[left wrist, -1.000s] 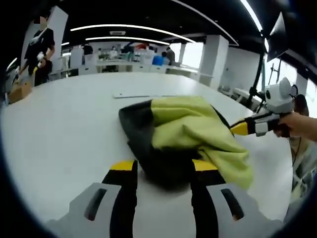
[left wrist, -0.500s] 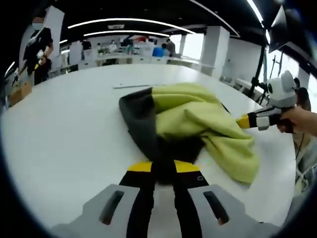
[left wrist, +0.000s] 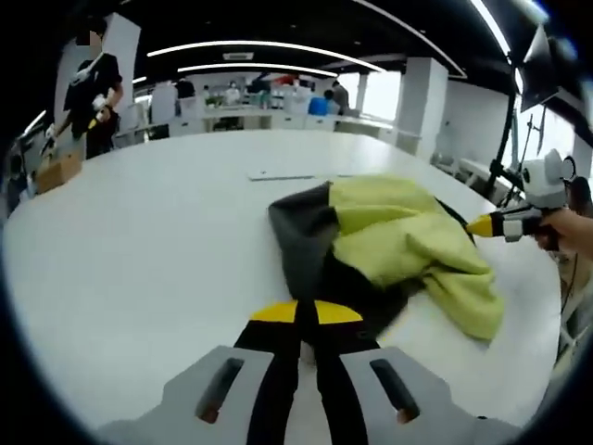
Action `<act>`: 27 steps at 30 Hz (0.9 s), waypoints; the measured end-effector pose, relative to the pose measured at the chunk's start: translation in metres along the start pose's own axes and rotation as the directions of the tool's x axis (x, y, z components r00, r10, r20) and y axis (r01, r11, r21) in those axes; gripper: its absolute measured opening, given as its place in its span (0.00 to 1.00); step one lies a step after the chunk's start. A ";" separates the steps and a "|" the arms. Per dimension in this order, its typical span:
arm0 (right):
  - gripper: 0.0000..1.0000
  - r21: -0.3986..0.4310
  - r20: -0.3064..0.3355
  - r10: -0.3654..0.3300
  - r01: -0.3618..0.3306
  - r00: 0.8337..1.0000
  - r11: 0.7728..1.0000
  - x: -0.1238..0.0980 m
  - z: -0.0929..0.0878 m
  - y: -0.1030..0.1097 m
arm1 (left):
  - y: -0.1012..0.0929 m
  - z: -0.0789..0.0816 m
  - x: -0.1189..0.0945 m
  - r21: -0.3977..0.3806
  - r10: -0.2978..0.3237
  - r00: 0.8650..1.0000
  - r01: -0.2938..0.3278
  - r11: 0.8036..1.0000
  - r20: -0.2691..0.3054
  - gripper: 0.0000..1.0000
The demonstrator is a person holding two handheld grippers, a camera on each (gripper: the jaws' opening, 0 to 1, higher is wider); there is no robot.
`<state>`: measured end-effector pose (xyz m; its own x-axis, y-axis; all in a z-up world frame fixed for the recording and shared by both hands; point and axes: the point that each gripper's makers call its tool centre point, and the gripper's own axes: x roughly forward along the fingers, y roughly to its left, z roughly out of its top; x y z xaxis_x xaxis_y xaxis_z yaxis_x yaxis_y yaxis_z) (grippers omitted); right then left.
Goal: Fold the garment on the visible template until the final outline fits inside the template.
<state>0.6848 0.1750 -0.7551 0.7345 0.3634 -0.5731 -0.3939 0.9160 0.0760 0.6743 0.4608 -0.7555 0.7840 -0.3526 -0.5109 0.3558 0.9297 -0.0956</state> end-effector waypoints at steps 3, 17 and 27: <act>0.00 -0.007 -0.002 0.002 -0.002 1.000 1.000 -0.002 0.002 -0.004 | 0.010 0.003 -0.002 0.008 0.017 1.000 -0.017 1.000 -0.004 0.01; 0.00 0.026 -0.032 -0.025 0.026 0.999 0.999 -0.011 -0.001 -0.027 | 0.036 0.010 -0.004 0.028 0.073 0.997 -0.072 0.997 -0.023 0.01; 0.00 0.037 -0.046 -0.062 0.064 0.997 0.997 -0.017 -0.004 -0.047 | 0.053 0.014 -0.001 0.034 0.113 0.993 -0.112 0.993 -0.034 0.01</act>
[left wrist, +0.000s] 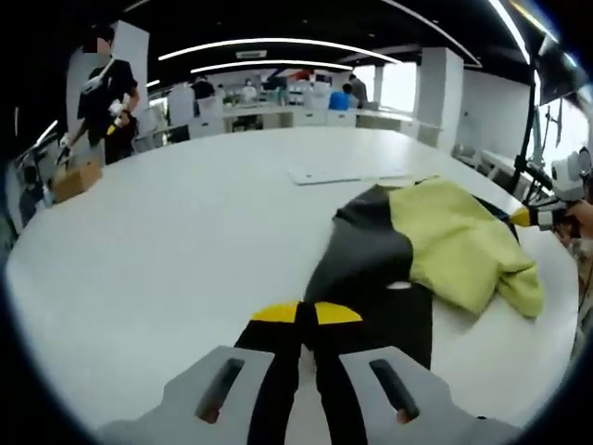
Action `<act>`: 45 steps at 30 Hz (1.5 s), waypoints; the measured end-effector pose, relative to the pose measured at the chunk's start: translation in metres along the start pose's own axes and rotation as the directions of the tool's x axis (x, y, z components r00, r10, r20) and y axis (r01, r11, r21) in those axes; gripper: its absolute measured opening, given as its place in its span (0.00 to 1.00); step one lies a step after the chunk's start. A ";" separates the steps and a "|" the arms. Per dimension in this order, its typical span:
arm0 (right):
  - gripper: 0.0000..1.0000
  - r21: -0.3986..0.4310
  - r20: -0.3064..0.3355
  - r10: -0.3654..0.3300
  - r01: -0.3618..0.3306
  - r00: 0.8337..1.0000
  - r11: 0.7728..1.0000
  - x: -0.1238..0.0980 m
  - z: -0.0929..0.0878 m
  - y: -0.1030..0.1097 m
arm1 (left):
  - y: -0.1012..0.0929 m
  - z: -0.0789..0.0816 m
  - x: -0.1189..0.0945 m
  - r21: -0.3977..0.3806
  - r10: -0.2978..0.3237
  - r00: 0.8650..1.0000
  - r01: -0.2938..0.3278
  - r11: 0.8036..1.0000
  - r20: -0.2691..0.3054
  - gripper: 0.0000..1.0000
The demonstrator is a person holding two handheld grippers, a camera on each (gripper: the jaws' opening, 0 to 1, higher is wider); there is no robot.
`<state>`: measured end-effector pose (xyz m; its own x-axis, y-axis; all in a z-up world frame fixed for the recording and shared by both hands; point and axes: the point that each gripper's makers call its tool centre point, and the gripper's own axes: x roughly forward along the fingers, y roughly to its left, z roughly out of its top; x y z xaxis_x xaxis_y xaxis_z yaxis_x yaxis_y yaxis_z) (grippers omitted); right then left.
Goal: Fold the garment on the visible template until the final outline fits inside the template.
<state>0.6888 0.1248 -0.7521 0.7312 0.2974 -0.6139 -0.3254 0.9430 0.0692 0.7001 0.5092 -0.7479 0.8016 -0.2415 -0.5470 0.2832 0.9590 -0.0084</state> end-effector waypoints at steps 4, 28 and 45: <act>0.00 0.020 -0.010 -0.020 0.020 1.000 1.000 -0.002 -0.003 -0.011 | 0.005 0.002 0.002 -0.003 0.012 1.000 -0.012 1.000 0.000 0.01; 0.00 0.008 -0.083 -0.118 0.119 0.990 0.993 -0.010 -0.015 -0.066 | 0.026 0.014 0.009 0.003 0.045 0.999 -0.045 0.999 -0.007 0.01; 0.00 -0.133 -0.155 -0.185 0.165 0.970 0.977 0.002 -0.014 -0.102 | 0.037 0.012 0.008 -0.005 0.066 0.998 -0.067 0.998 -0.021 0.01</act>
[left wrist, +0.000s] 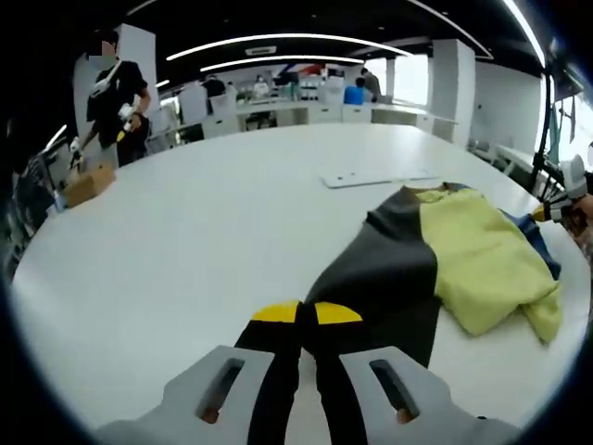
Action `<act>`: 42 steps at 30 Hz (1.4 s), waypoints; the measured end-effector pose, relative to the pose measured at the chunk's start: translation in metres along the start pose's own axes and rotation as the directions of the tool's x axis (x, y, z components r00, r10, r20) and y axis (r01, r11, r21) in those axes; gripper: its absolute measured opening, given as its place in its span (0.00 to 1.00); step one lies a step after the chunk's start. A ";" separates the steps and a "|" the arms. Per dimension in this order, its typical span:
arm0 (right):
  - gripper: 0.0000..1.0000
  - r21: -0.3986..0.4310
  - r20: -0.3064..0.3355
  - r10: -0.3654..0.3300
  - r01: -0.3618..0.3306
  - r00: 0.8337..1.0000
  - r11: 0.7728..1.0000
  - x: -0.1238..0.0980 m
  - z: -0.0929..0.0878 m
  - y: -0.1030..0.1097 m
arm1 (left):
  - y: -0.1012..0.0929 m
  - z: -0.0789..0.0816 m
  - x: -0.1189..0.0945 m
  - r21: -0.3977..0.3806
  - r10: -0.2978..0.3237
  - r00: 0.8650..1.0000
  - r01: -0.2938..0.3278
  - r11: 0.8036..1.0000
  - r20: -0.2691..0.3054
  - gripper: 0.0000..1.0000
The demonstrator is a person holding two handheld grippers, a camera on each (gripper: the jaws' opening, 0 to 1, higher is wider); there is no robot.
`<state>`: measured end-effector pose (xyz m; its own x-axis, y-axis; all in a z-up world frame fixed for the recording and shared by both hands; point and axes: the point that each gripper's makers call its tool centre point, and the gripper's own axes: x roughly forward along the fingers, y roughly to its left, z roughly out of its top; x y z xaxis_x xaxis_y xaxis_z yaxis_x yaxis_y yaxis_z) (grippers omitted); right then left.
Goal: Fold the garment on the visible template until the final outline fits inside the template.
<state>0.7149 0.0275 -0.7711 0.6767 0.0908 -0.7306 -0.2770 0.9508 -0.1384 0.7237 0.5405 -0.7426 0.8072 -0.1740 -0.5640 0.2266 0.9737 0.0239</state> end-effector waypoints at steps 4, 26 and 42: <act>0.00 -0.027 -0.015 -0.012 0.011 1.000 1.000 0.004 0.002 -0.010 | 0.002 -0.001 0.000 -0.004 0.001 1.000 -0.001 1.000 -0.002 0.01; 0.00 -0.020 -0.017 -0.017 0.017 1.000 1.000 0.001 0.006 -0.024 | 0.014 -0.002 0.001 -0.105 0.027 1.000 -0.026 0.994 0.005 0.02; 0.30 0.112 0.080 0.098 -0.106 0.992 0.988 -0.031 0.025 0.013 | -0.007 0.022 -0.023 0.049 -0.037 0.994 0.032 0.998 0.103 0.35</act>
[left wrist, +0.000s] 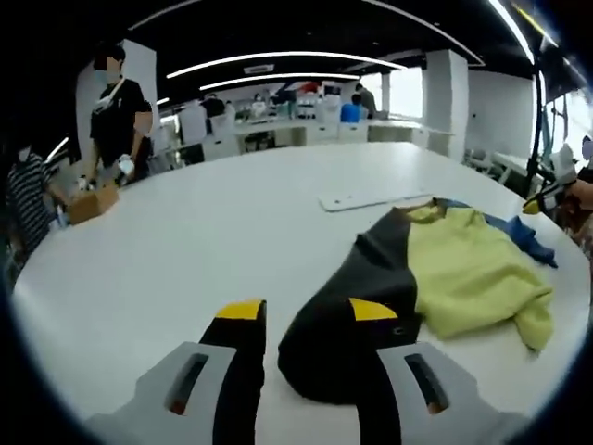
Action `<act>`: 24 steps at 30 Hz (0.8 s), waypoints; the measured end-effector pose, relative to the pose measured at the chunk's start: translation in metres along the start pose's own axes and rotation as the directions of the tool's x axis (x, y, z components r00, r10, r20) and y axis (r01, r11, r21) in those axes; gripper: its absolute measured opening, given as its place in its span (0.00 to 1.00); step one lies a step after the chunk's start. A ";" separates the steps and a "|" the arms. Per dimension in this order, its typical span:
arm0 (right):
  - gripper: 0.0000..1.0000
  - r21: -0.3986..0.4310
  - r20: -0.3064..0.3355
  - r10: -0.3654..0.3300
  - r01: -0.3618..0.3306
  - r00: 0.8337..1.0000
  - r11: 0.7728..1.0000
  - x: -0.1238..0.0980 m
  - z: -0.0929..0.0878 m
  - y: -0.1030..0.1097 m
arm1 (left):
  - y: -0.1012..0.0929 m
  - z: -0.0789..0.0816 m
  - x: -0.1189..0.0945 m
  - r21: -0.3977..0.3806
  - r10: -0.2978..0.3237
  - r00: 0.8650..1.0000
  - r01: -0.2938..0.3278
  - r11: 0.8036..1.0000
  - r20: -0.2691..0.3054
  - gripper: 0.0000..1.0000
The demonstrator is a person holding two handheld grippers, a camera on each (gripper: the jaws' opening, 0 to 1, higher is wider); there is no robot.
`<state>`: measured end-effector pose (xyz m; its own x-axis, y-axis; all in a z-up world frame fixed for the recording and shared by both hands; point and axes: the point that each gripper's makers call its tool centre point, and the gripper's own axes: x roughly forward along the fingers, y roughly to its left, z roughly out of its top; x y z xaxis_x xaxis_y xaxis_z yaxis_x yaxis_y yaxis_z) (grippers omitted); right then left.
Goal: Fold the garment on the visible template until the final outline fits inside the template.
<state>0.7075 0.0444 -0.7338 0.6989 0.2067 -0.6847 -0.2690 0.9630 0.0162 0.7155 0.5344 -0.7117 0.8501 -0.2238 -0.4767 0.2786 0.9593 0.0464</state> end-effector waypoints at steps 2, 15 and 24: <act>0.36 0.008 0.004 0.014 -0.014 1.000 1.000 -0.004 -0.001 0.004 | -0.004 0.001 -0.003 -0.006 -0.013 1.000 0.013 1.000 0.011 0.39; 0.53 0.012 -0.034 0.077 -0.077 0.996 0.997 -0.034 -0.031 0.030 | -0.048 -0.004 -0.034 0.045 -0.133 0.991 0.132 0.990 0.026 0.58; 0.53 0.009 -0.058 0.062 -0.062 0.996 0.998 -0.047 -0.053 0.026 | -0.083 -0.012 -0.051 0.060 -0.198 0.980 0.196 0.979 0.031 0.59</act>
<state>0.6327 0.0505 -0.7396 0.6411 0.2556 -0.7236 -0.3057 0.9499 0.0647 0.6442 0.4683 -0.7018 0.7913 -0.4147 -0.4492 0.4663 0.8846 0.0047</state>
